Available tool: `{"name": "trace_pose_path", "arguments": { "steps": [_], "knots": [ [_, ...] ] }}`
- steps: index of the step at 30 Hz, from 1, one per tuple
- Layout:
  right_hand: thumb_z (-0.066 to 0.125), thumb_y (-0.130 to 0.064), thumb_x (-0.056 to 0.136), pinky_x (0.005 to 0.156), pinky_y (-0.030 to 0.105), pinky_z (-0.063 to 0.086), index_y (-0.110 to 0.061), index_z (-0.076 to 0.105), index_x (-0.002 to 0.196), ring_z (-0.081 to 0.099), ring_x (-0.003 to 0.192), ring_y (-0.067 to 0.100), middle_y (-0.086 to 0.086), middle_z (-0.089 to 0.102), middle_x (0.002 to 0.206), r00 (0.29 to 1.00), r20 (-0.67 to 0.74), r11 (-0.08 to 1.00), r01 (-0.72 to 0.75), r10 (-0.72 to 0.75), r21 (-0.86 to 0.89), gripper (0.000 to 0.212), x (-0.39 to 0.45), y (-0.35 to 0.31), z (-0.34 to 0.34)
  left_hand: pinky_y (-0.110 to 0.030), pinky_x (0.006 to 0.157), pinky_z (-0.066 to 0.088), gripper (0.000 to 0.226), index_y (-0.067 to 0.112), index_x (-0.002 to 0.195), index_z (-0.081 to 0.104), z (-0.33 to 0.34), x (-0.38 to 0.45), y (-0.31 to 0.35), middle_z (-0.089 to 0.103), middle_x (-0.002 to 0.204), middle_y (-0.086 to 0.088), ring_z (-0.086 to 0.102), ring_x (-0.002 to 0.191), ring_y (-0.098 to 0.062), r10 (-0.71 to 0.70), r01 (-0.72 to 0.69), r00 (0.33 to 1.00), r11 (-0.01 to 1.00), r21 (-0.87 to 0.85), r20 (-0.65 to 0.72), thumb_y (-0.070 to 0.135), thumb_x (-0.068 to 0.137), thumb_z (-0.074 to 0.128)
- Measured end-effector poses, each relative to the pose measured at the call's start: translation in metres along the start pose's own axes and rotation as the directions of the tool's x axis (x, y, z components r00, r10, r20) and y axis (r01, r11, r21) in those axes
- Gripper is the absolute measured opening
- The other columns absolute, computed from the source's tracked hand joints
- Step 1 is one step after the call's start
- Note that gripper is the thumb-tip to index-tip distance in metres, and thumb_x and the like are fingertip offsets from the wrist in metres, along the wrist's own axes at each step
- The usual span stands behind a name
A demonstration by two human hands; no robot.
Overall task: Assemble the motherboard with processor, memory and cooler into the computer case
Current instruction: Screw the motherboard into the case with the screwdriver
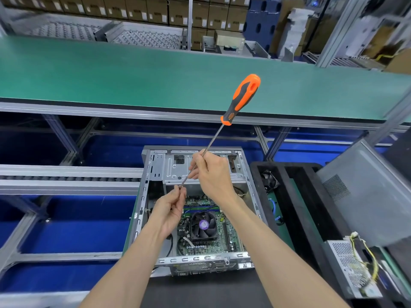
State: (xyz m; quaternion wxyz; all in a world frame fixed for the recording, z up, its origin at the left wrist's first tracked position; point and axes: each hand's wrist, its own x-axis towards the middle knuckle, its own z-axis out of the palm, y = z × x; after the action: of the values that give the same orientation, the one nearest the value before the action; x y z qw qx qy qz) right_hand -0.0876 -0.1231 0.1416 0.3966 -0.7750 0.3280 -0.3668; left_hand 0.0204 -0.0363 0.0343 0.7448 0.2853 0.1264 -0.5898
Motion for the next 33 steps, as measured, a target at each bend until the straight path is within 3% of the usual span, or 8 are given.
{"name": "trace_pose_path", "arguments": {
  "steps": [5, 9, 11, 14, 17, 19, 24, 33],
  "knots": [
    [0.042, -0.018, 0.104, 0.061, 0.044, 0.059, -0.005, 0.063, 0.078, 0.069, 0.055, 0.011, 0.002, 0.067, 0.066, 1.0, 0.028, 1.0, 0.006, -0.005, -0.027, 0.036, 0.003, -0.004, -0.001, -0.017, 0.054, 0.057, 0.027, -0.003, 0.101, 0.065, -0.002, 0.001, 0.001, 0.068, 0.081, -0.012, 0.07, 0.069, -0.011, -0.011, 0.01, 1.0, 0.999, 0.045, 0.014, 0.009, 0.078, 0.072],
    [0.042, -0.017, 0.104, 0.06, 0.041, 0.06, -0.005, 0.063, 0.078, 0.069, 0.054, 0.008, 0.002, 0.067, 0.065, 0.999, 0.034, 0.999, 0.023, -0.021, -0.044, 0.035, 0.004, -0.004, -0.003, -0.021, 0.06, 0.059, 0.032, -0.009, 0.102, 0.066, -0.001, 0.001, -0.001, 0.072, 0.09, -0.018, 0.074, 0.079, -0.018, 0.04, -0.041, 0.999, 0.995, 0.089, 0.02, 0.013, 0.08, 0.071],
    [0.042, -0.017, 0.104, 0.06, 0.041, 0.06, -0.007, 0.062, 0.078, 0.069, 0.054, 0.009, 0.003, 0.066, 0.066, 0.999, 0.032, 0.999, 0.018, -0.017, -0.034, 0.034, 0.007, -0.004, -0.005, -0.024, 0.061, 0.06, 0.035, -0.011, 0.103, 0.066, -0.001, -0.001, -0.003, 0.073, 0.094, -0.022, 0.075, 0.082, -0.023, 0.06, -0.056, 0.998, 0.992, 0.117, -0.029, 0.022, 0.092, 0.065],
    [0.042, -0.019, 0.104, 0.059, 0.041, 0.059, -0.007, 0.061, 0.076, 0.069, 0.054, 0.01, 0.003, 0.066, 0.067, 1.0, 0.011, 0.999, 0.012, -0.012, -0.034, 0.036, 0.016, -0.006, -0.009, -0.019, 0.042, 0.049, 0.043, -0.009, 0.102, 0.066, -0.004, -0.003, -0.004, 0.067, 0.066, -0.011, 0.062, 0.05, -0.013, 0.157, -0.112, 0.973, 0.963, 0.245, -0.172, 0.029, 0.104, 0.048],
    [0.041, -0.019, 0.104, 0.061, 0.036, 0.059, -0.01, 0.059, 0.074, 0.068, 0.053, 0.008, 0.001, 0.065, 0.065, 0.999, 0.013, 0.996, 0.036, -0.035, -0.087, 0.037, 0.027, -0.008, -0.008, -0.02, 0.03, 0.019, 0.032, -0.004, 0.095, 0.065, -0.004, -0.005, 0.0, 0.034, 0.044, 0.005, 0.023, 0.034, -0.006, 0.278, -0.162, 0.933, 0.892, 0.421, -0.229, 0.022, 0.104, 0.048],
    [0.041, -0.019, 0.105, 0.061, 0.034, 0.058, -0.009, 0.059, 0.075, 0.067, 0.055, 0.01, 0.002, 0.064, 0.065, 0.999, 0.036, 0.994, 0.034, -0.03, -0.108, 0.037, 0.032, -0.007, -0.004, -0.021, 0.032, 0.014, 0.024, 0.001, 0.087, 0.064, -0.002, -0.008, 0.002, 0.026, 0.043, 0.006, 0.016, 0.035, -0.008, 0.333, -0.173, 0.915, 0.836, 0.521, -0.23, 0.016, 0.099, 0.052],
    [0.04, -0.019, 0.106, 0.062, 0.043, 0.057, -0.004, 0.058, 0.076, 0.068, 0.057, 0.007, 0.003, 0.063, 0.069, 0.994, 0.105, 0.986, 0.021, -0.003, -0.165, 0.038, 0.04, -0.001, 0.009, -0.021, 0.037, 0.017, 0.013, 0.006, 0.094, 0.071, 0.004, -0.015, 0.001, 0.028, 0.047, 0.007, 0.019, 0.04, -0.01, 0.421, -0.213, 0.896, 0.682, 0.699, -0.138, 0.009, 0.09, 0.06],
    [0.041, -0.021, 0.106, 0.063, 0.041, 0.059, -0.005, 0.059, 0.078, 0.068, 0.058, 0.008, 0.004, 0.063, 0.069, 0.991, 0.13, 0.983, -0.006, 0.031, -0.182, 0.036, 0.047, 0.009, 0.024, -0.023, 0.037, 0.025, 0.01, 0.017, 0.088, 0.073, 0.002, -0.018, 0.007, 0.049, 0.048, 0.009, 0.029, 0.039, -0.009, 0.482, -0.247, 0.876, 0.445, 0.861, 0.002, 0.013, 0.092, 0.065]
  ]
}}
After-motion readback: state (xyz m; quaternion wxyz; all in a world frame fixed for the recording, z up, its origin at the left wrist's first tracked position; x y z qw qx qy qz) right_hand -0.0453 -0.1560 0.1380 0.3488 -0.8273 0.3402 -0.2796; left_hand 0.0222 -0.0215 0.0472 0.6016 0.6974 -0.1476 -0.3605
